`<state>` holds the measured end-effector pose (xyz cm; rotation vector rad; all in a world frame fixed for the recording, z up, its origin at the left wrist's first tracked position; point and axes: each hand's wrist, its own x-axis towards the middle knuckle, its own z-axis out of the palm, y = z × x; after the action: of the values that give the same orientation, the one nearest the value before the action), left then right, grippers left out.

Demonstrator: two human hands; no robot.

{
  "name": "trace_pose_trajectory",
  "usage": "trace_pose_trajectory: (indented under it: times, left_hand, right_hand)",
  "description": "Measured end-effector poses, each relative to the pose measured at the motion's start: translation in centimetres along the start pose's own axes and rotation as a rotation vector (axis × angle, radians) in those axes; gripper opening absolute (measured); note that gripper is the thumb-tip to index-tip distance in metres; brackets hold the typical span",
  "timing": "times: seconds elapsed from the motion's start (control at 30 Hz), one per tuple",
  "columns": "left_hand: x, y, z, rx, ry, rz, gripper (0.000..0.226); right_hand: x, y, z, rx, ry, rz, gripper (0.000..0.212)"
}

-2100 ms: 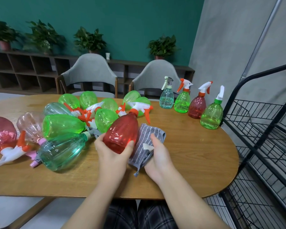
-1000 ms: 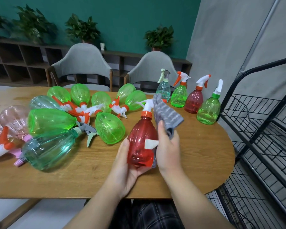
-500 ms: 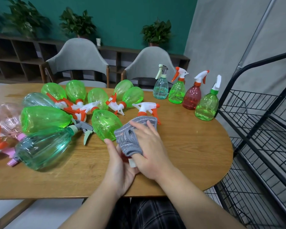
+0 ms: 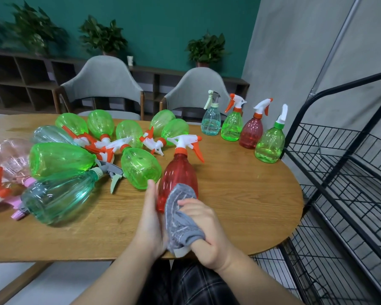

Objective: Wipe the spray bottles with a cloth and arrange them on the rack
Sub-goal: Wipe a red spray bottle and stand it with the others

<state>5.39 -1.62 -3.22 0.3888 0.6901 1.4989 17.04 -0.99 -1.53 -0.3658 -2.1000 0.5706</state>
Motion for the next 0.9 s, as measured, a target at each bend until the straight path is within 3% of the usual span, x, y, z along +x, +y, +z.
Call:
trace_pose_trajectory:
  times: [0.03, 0.1, 0.2, 0.27, 0.33, 0.47, 0.57, 0.63, 0.77, 0.9]
  left_hand:
    - [-0.2, 0.1, 0.2, 0.004, -0.002, -0.026, 0.071]
    - [0.0, -0.2, -0.1, -0.007, 0.05, -0.04, 0.104]
    - [0.4, -0.2, -0.5, -0.068, 0.01, 0.014, 0.115]
    - [0.4, -0.2, -0.6, -0.071, -0.022, 0.026, 0.115]
    - [0.2, -0.2, -0.6, -0.049, -0.034, 0.024, 0.111]
    - [-0.2, -0.1, -0.2, 0.031, -0.072, 0.025, 0.065]
    - [0.1, -0.3, -0.3, 0.047, -0.116, 0.002, 0.058]
    - [0.3, -0.2, -0.3, 0.039, -0.132, 0.023, 0.054]
    - [0.4, -0.2, -0.2, -0.012, -0.133, 0.027, 0.054]
    - [-0.2, 0.1, 0.4, -0.063, -0.112, 0.015, 0.048]
  right_hand:
    - [-0.3, -0.1, -0.1, 0.095, 0.026, 0.034, 0.015]
    - [-0.4, -0.7, -0.3, 0.375, 0.196, 0.249, 0.008]
    - [0.5, -0.9, -1.3, 0.782, 0.702, 0.734, 0.022]
    - [1.8, -1.1, -2.3, 0.934, 0.903, 0.769, 0.013]
    - [3.1, -1.4, -3.3, 0.96, 0.961, 0.724, 0.027]
    - [5.3, -1.7, -3.1, 0.656, 0.75, 0.562, 0.026]
    - [5.8, -1.2, -1.6, 0.182, 0.411, 0.44, 0.022]
    - [5.0, 0.0, -0.6, -0.089, 0.215, 0.335, 0.037]
    - [4.5, -1.0, -1.1, -0.017, 0.166, 0.314, 0.057]
    - [2.7, -0.1, -0.1, -0.008, 0.144, 0.199, 0.052]
